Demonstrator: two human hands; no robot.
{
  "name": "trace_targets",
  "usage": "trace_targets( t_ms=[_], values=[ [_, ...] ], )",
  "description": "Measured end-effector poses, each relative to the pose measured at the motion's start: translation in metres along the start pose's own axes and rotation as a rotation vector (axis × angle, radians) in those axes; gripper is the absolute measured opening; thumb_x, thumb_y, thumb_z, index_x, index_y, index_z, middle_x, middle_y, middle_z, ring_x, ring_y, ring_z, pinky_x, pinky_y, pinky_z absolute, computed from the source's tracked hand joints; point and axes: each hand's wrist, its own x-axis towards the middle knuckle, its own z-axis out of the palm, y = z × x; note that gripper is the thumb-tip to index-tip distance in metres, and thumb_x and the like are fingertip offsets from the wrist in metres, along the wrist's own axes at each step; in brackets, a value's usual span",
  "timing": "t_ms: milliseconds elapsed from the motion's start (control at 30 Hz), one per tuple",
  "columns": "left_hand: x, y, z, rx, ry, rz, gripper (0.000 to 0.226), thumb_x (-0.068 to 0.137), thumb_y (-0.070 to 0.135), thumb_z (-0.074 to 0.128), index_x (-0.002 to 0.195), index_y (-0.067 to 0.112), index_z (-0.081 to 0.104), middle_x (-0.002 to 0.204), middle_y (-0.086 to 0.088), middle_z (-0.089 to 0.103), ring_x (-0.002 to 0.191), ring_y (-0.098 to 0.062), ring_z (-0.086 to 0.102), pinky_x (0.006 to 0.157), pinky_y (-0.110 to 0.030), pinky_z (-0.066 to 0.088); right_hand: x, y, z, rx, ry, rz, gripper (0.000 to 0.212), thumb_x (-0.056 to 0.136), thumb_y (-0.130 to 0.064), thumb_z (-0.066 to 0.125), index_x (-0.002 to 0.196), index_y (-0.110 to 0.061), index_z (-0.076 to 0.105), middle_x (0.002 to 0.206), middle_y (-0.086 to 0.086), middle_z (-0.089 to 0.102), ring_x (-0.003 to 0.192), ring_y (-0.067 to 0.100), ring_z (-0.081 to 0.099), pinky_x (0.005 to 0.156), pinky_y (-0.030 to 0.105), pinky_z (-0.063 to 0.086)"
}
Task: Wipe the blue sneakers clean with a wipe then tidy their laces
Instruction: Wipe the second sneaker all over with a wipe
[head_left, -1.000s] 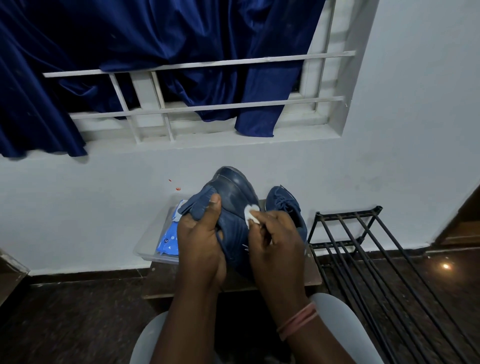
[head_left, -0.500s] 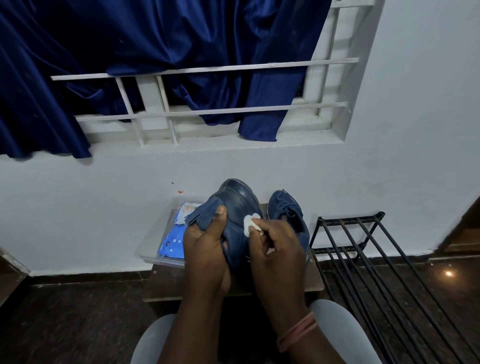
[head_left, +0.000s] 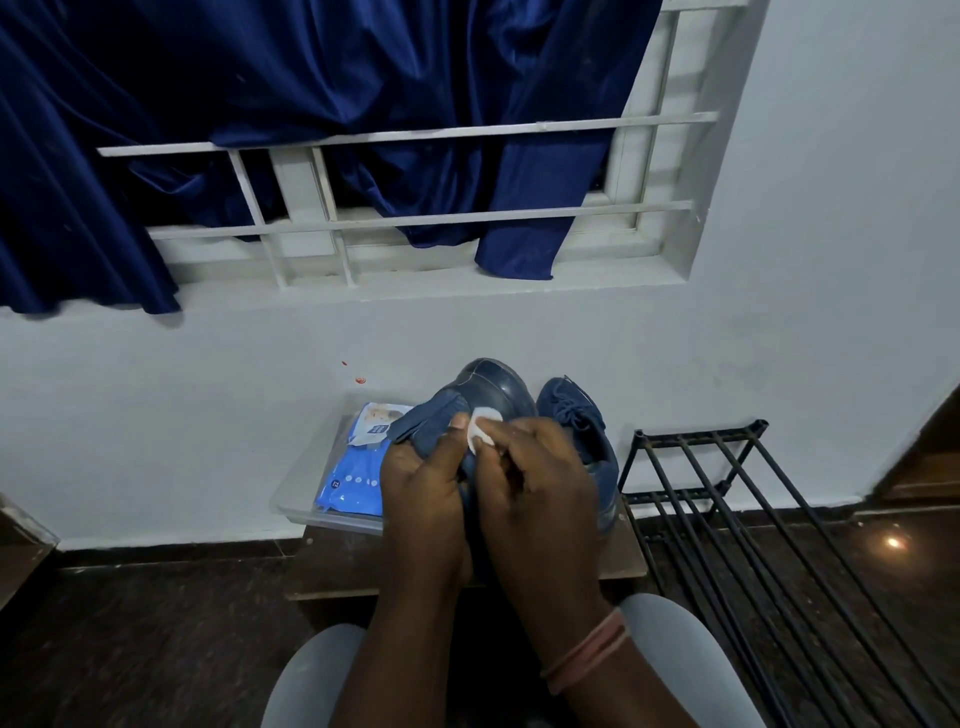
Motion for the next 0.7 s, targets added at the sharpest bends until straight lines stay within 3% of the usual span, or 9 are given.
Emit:
trace_targets(
  t_ms=[133, 233, 367, 467, 567, 700],
  values=[
    [-0.001, -0.003, -0.001, -0.009, -0.022, -0.007, 0.028, 0.099, 0.009, 0.061, 0.123, -0.005, 0.064, 0.114, -0.028, 0.072, 0.106, -0.042, 0.071, 0.091, -0.047, 0.058, 0.029, -0.001, -0.004, -0.045, -0.009, 0.000, 0.013, 0.095, -0.011, 0.066, 0.100, -0.017, 0.076, 0.092, -0.005, 0.061, 0.081, 0.004, 0.058, 0.075, 0.007, 0.041],
    [0.003, -0.001, -0.004, -0.021, -0.003, 0.003, 0.029, 0.098, 0.005, 0.061, 0.125, -0.005, 0.062, 0.115, -0.027, 0.071, 0.107, -0.041, 0.071, 0.082, -0.041, 0.060, 0.030, 0.006, -0.008, -0.091, -0.071, -0.075, 0.016, 0.095, -0.007, 0.065, 0.104, -0.015, 0.075, 0.094, -0.003, 0.059, 0.083, 0.006, 0.056, 0.076, 0.008, 0.041],
    [0.009, 0.009, -0.008, -0.036, 0.013, -0.007, 0.029, 0.098, 0.006, 0.061, 0.125, -0.003, 0.063, 0.114, -0.024, 0.073, 0.106, -0.041, 0.072, 0.076, -0.036, 0.061, 0.001, 0.007, -0.011, -0.123, -0.136, -0.115, 0.015, 0.096, -0.004, 0.063, 0.103, -0.012, 0.072, 0.095, -0.003, 0.057, 0.082, 0.009, 0.057, 0.073, 0.021, 0.049],
    [0.009, 0.010, -0.007, 0.049, -0.059, -0.010, 0.028, 0.098, 0.005, 0.061, 0.123, -0.005, 0.063, 0.114, -0.027, 0.072, 0.107, -0.044, 0.071, 0.089, -0.048, 0.061, 0.014, 0.007, -0.013, -0.129, -0.024, -0.150, 0.016, 0.093, -0.001, 0.067, 0.105, -0.008, 0.074, 0.097, 0.001, 0.060, 0.084, 0.009, 0.057, 0.079, 0.010, 0.044],
    [0.011, 0.007, -0.012, 0.149, -0.129, -0.008, 0.036, 0.093, 0.017, 0.070, 0.125, 0.002, 0.066, 0.117, -0.024, 0.072, 0.109, -0.042, 0.070, 0.101, -0.061, 0.052, 0.035, 0.001, -0.014, -0.159, -0.045, -0.168, 0.017, 0.095, -0.003, 0.064, 0.108, -0.010, 0.073, 0.097, 0.000, 0.058, 0.085, 0.014, 0.057, 0.077, 0.021, 0.048],
    [0.013, 0.005, -0.016, 0.148, -0.148, 0.008, 0.044, 0.086, 0.023, 0.073, 0.127, 0.006, 0.066, 0.121, -0.023, 0.071, 0.114, -0.044, 0.068, 0.104, -0.065, 0.047, 0.021, 0.006, -0.020, -0.211, -0.115, -0.164, 0.018, 0.098, -0.007, 0.060, 0.111, -0.013, 0.070, 0.096, -0.002, 0.057, 0.087, 0.014, 0.056, 0.078, 0.025, 0.047]
  ],
)
